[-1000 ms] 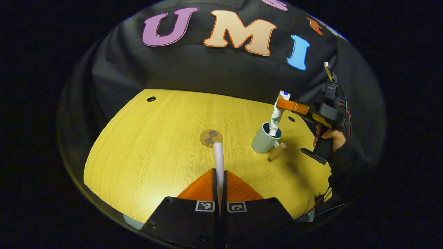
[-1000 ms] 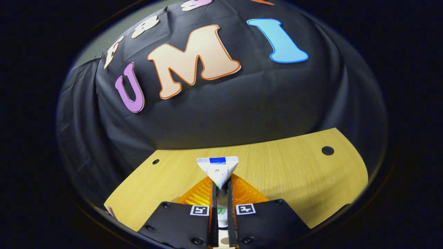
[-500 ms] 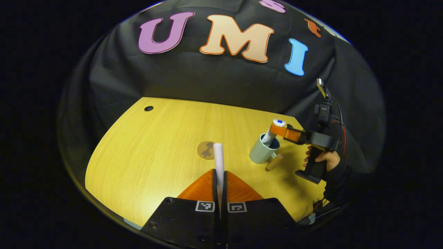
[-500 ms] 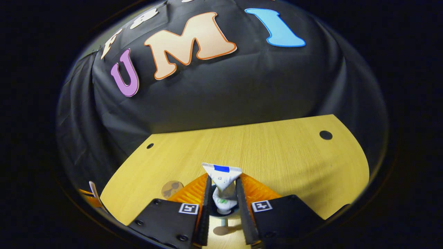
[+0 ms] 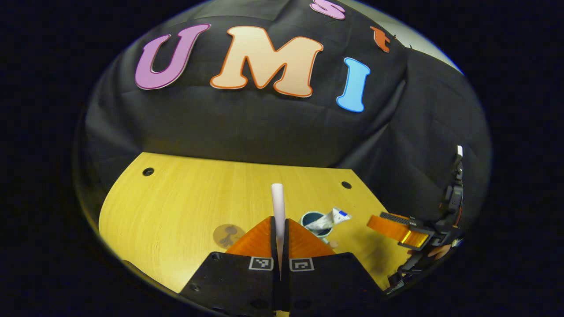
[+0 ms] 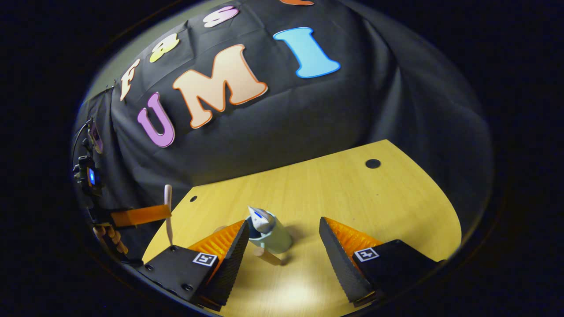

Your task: Put the toothbrush and toothpaste on the desktop into the cup, then pick up the cup and place it on the coaster on the desktop.

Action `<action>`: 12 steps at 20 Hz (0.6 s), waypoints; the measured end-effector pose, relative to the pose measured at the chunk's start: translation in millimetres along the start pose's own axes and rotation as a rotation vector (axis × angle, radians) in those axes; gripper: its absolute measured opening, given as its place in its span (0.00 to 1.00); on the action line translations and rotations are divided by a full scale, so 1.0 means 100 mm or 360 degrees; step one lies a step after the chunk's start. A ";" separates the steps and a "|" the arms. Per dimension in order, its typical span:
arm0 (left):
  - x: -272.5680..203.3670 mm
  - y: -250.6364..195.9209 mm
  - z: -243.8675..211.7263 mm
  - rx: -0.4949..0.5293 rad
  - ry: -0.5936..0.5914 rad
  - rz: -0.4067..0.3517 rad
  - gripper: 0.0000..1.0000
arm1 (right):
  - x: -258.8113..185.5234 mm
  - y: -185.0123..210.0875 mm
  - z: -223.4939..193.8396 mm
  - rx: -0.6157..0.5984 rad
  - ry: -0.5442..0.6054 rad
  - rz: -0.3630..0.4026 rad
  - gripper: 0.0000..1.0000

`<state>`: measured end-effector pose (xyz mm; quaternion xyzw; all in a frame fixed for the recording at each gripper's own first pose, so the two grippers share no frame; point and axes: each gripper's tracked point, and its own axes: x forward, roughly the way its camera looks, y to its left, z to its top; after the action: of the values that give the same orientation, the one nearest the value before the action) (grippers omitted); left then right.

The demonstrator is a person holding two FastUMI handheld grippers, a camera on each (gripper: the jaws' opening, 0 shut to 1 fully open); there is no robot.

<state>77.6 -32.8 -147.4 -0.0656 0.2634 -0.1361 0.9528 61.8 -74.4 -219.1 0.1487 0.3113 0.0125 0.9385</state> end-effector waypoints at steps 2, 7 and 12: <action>0.27 -0.13 0.05 0.0004 -0.0030 -0.0056 0.00 | -0.20 -0.28 -0.07 0.0043 0.0011 -0.0094 0.97; 0.79 -0.43 0.20 -0.0010 -0.0107 -0.0150 0.00 | -0.62 -0.83 -0.16 0.0096 0.0014 -0.0287 0.97; 1.12 -0.54 0.27 0.0001 -0.0181 -0.0148 0.00 | -0.78 -1.00 -0.17 0.0130 0.0007 -0.0341 0.97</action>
<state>171.1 -116.0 -168.0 -0.0852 0.2054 -0.1763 0.9589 -17.3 -174.6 -215.6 0.1526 0.3276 -0.1001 0.9270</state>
